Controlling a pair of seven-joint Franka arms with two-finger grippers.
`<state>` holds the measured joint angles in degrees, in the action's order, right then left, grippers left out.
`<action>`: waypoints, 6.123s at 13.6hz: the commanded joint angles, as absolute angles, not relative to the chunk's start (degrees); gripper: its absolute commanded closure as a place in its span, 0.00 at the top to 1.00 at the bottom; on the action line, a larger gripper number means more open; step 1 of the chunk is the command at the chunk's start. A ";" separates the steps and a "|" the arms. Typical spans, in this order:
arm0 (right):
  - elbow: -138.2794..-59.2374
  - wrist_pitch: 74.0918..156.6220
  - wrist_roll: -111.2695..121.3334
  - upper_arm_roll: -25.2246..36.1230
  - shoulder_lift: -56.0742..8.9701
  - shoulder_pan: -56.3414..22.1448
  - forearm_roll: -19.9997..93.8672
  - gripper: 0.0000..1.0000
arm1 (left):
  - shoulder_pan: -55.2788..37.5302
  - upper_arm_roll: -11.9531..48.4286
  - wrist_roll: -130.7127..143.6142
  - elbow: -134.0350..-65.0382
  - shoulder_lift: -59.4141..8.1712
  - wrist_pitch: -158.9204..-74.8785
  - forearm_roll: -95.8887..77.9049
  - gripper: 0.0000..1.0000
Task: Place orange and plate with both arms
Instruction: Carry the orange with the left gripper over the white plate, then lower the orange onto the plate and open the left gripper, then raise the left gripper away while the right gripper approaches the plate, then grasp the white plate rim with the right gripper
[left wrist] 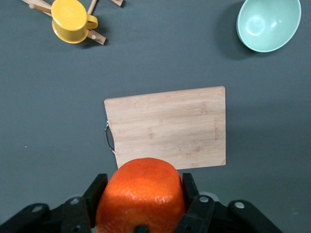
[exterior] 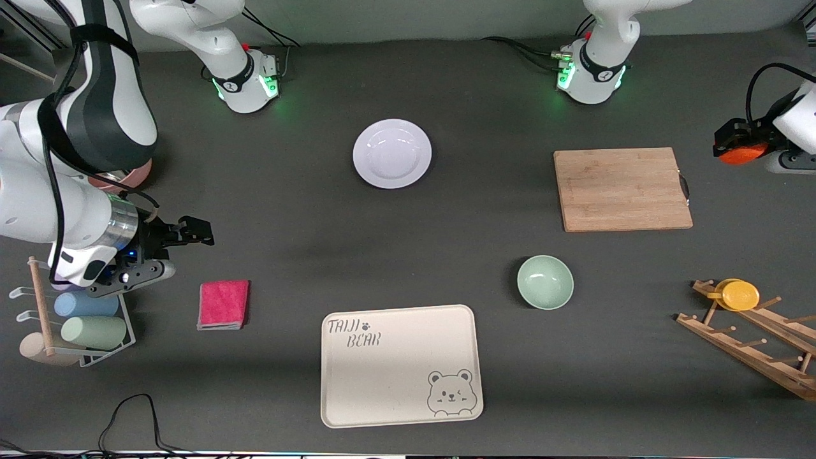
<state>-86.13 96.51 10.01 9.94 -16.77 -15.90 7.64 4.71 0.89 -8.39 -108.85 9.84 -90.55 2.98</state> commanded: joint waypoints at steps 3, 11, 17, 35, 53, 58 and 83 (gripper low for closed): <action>-85.17 95.54 10.46 10.28 -17.67 -15.82 9.40 1.00 | 4.13 11.22 5.41 -105.29 8.70 -87.80 1.33 0.55; -87.62 95.54 10.28 11.51 -17.49 -14.86 18.70 1.00 | 1.68 38.21 45.55 -92.93 -3.40 -90.08 0.43 0.55; -90.78 95.45 10.46 12.04 -17.14 -13.19 25.48 1.00 | -23.16 38.94 73.96 -79.66 -21.50 -92.29 12.28 0.54; -97.99 82.71 43.13 12.13 -28.47 -1.06 57.12 1.00 | -37.62 35.33 98.17 -100.20 -38.05 -125.95 26.80 0.54; -118.46 83.40 43.15 12.74 -25.41 -1.41 59.85 1.00 | -38.06 32.60 96.78 -101.43 -36.23 -126.93 27.52 1.00; -125.75 84.63 47.10 13.27 -23.91 -1.32 59.85 1.00 | -32.71 36.82 87.92 -100.99 -21.92 -114.73 19.01 1.00; -150.82 93.25 74.96 13.45 -22.85 -9.29 71.26 1.00 | -1.49 -2.64 1.76 -92.19 -0.61 -88.24 -2.99 1.00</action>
<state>-149.09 92.21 72.10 13.20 -24.05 -6.73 67.49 0.04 -1.32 4.09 -92.38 0.32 -87.07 -3.37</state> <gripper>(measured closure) 0.000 0.000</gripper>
